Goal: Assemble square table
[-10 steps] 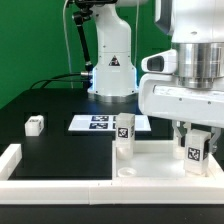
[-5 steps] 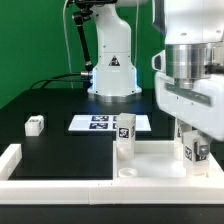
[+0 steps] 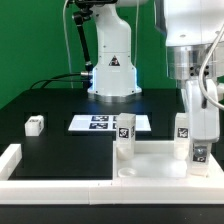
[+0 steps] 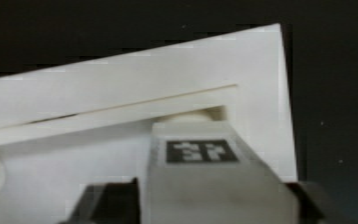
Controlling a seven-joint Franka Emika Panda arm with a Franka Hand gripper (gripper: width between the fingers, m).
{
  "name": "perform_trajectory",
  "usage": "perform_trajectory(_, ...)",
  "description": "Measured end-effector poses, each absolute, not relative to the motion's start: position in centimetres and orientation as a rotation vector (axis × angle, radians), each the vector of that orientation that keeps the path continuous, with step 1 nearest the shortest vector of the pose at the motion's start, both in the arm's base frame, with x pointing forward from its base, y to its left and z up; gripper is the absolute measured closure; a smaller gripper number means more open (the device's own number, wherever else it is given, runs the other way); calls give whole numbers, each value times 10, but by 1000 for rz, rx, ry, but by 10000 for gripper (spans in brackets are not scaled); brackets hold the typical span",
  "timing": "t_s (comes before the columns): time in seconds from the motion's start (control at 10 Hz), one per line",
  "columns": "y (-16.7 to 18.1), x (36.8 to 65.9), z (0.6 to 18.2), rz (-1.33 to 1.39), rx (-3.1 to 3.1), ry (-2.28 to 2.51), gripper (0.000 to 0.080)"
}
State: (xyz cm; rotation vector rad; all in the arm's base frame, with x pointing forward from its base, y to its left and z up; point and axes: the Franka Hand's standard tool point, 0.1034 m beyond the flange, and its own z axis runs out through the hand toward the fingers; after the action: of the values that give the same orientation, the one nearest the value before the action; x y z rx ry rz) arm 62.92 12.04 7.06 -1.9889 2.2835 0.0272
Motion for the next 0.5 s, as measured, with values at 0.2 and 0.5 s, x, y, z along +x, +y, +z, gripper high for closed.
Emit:
perform_trajectory(0.2,120,630,71,-7,-2189,2101,288)
perform_trajectory(0.5,128,631,71,-67,-2576,1616,157)
